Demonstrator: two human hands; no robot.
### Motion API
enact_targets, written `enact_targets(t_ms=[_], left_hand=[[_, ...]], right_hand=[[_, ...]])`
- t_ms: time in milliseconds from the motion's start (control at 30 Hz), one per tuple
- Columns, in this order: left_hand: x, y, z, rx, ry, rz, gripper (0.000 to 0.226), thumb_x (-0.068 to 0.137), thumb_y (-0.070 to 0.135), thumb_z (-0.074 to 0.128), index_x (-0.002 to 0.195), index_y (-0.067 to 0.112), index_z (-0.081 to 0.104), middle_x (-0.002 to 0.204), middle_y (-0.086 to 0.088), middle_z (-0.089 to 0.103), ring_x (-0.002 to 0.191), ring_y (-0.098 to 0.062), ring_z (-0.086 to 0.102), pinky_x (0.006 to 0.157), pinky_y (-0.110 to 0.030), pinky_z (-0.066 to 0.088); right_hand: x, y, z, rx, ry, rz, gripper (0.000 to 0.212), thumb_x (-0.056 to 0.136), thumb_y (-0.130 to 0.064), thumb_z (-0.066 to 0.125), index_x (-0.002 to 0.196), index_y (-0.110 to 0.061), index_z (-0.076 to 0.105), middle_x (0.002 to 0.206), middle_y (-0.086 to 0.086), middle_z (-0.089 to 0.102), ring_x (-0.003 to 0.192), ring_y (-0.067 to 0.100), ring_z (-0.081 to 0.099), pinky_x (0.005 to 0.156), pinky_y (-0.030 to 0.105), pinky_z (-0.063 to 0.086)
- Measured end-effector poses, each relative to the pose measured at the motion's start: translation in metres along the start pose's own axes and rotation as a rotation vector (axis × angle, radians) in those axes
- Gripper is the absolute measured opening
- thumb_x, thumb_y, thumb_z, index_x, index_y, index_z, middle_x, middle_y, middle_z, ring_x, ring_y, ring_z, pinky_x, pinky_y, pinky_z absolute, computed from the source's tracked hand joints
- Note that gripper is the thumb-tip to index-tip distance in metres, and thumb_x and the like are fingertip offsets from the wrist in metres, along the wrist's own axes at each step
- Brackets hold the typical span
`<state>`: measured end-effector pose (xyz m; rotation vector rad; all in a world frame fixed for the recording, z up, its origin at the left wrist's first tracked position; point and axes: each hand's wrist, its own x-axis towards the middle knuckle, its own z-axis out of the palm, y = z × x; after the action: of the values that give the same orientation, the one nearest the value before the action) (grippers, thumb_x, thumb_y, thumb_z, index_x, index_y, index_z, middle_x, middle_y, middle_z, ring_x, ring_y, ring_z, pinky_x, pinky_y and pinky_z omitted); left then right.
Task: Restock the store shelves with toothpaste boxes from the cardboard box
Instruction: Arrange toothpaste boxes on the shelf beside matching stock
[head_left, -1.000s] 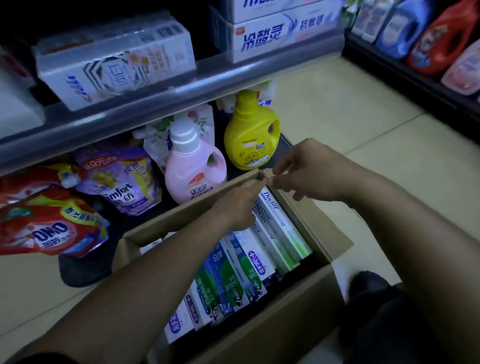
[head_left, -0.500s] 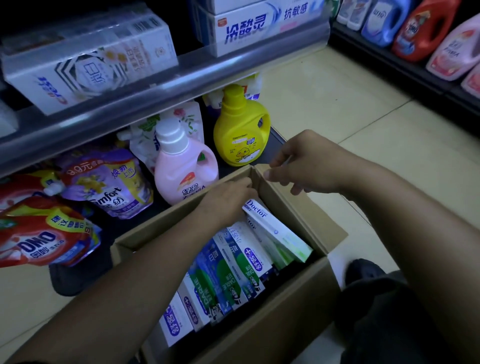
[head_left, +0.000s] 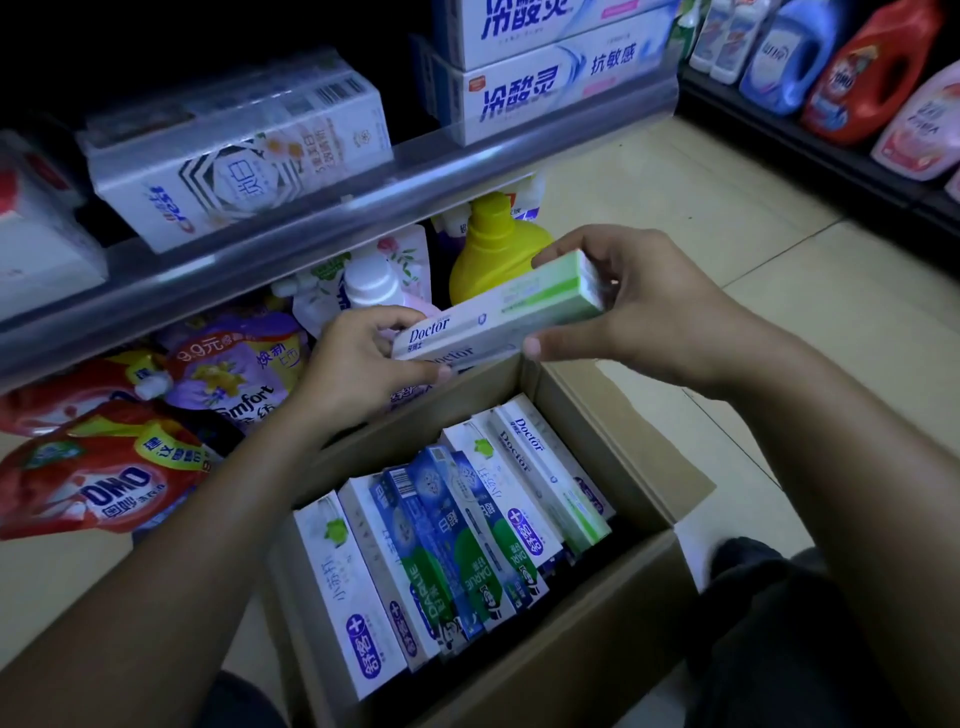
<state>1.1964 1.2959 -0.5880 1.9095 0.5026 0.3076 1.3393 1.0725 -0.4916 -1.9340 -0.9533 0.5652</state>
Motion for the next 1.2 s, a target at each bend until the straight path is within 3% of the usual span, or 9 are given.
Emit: enact_targets(t_ms=[133,267,333,467,667,800,933,1100,1200], left_hand=[[0.002,-0.012,0.034,-0.125,0.023,-0.110,0.045,0.066,0.005,0.094,0.102,0.019,0.069,0.094,0.003,0.076,0.083,-0.011,0.073,0.074,-0.023,0.057],[0.007,-0.032,0.074,0.145,0.023,-0.191,0.031,0.077,0.020,0.087,0.101,0.024,0.067,0.091,0.006,0.072,0.078,-0.009,0.066,0.077,-0.029,0.052],[0.013,-0.037,0.087,0.453,-0.115,-0.076,0.033,0.081,0.024,0.079,0.112,0.031,0.067,0.106,0.007,0.073,0.086,-0.013,0.068,0.075,-0.029,0.053],[0.033,-0.044,0.113,0.870,-0.540,0.176,0.063,0.084,0.005,0.061,0.141,0.031,0.056,0.147,0.006,0.053,0.133,-0.021,0.052,0.105,-0.038,0.046],[0.038,-0.057,0.133,1.127,-0.683,0.256,0.053,0.092,0.016,0.067,0.141,0.032,0.055,0.144,0.004,0.054,0.129,-0.026,0.051,0.098,-0.042,0.050],[0.032,-0.048,0.107,1.007,-0.637,0.298,0.044,0.082,0.026,0.079,0.124,0.032,0.066,0.123,0.002,0.065,0.118,-0.025,0.056,0.090,-0.034,0.046],[0.011,-0.031,0.057,0.675,-0.555,0.122,0.047,0.080,0.036,0.085,0.124,0.031,0.069,0.126,0.005,0.069,0.115,-0.017,0.061,0.099,-0.038,0.049],[-0.034,-0.007,-0.016,0.205,-0.203,0.043,0.027,0.082,0.032,0.084,0.106,0.037,0.071,0.107,0.021,0.070,0.101,0.001,0.065,0.087,-0.025,0.051],[-0.066,0.010,-0.059,0.061,-0.015,0.055,0.031,0.087,0.033,0.080,0.113,0.045,0.066,0.112,0.027,0.066,0.102,0.007,0.062,0.083,-0.014,0.047]], right_hand=[[0.000,0.002,-0.007,-0.056,0.122,-0.028,0.035,0.071,-0.020,0.092,0.081,-0.001,0.065,0.081,0.026,0.069,0.070,0.043,0.068,0.065,0.059,0.057],[-0.005,0.005,-0.019,-0.085,0.330,0.012,0.042,0.062,-0.034,0.088,0.075,-0.003,0.063,0.073,0.021,0.069,0.057,0.039,0.069,0.048,0.055,0.057],[-0.006,0.007,-0.024,-0.039,0.393,0.032,0.044,0.058,-0.037,0.086,0.074,-0.003,0.064,0.072,0.021,0.070,0.059,0.040,0.069,0.051,0.057,0.057],[-0.009,0.011,-0.026,0.009,0.422,0.090,0.049,0.055,-0.039,0.086,0.077,0.001,0.067,0.074,0.021,0.071,0.067,0.040,0.071,0.061,0.059,0.058],[-0.015,0.012,-0.021,0.072,0.396,0.118,0.047,0.058,-0.031,0.089,0.078,0.004,0.065,0.073,0.022,0.072,0.056,0.035,0.071,0.051,0.058,0.057],[-0.013,0.013,-0.019,0.129,0.397,0.154,0.045,0.058,-0.028,0.088,0.081,0.004,0.067,0.069,0.019,0.073,0.053,0.033,0.071,0.050,0.061,0.057],[-0.006,0.004,-0.012,0.230,0.437,0.139,0.042,0.058,-0.028,0.087,0.080,0.004,0.069,0.080,0.029,0.072,0.062,0.042,0.070,0.058,0.055,0.058],[-0.001,-0.020,0.003,0.439,0.409,0.060,0.030,0.071,-0.015,0.083,0.089,0.006,0.073,0.088,0.032,0.072,0.060,0.036,0.067,0.055,0.040,0.056],[0.002,-0.042,0.010,0.569,0.374,0.009,0.016,0.077,-0.009,0.080,0.089,0.001,0.075,0.088,0.031,0.073,0.063,0.028,0.066,0.056,0.031,0.054]])
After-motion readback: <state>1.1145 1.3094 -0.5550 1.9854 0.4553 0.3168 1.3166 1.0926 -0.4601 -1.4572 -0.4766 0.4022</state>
